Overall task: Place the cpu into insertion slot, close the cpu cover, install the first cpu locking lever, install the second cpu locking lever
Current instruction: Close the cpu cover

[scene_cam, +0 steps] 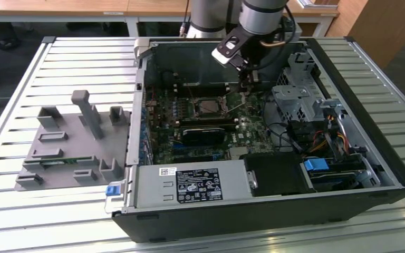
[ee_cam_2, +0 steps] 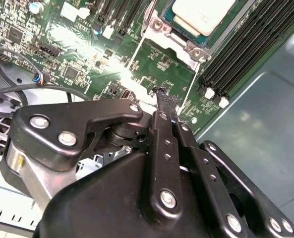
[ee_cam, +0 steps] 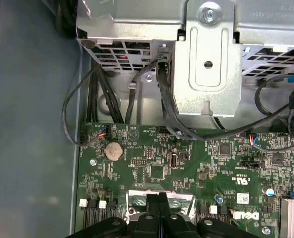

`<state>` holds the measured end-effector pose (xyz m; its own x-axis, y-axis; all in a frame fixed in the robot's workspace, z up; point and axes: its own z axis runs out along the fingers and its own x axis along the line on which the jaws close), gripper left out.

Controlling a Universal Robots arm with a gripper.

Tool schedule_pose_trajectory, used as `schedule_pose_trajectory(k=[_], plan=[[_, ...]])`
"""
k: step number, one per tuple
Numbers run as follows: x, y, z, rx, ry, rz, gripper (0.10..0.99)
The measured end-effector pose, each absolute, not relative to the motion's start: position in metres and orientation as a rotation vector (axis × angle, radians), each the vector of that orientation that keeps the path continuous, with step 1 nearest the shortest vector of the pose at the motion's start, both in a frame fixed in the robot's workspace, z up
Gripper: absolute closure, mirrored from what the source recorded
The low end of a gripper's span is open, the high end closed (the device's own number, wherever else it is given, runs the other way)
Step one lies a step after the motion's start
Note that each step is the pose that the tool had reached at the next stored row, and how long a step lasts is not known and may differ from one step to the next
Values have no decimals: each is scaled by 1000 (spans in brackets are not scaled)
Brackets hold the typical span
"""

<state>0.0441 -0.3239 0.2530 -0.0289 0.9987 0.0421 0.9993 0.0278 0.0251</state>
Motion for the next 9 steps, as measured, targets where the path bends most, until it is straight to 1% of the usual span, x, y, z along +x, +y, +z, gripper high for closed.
schedule_pose_trajectory(k=[9], plan=[[53,-322,252,-2179,-2242,-70,980]])
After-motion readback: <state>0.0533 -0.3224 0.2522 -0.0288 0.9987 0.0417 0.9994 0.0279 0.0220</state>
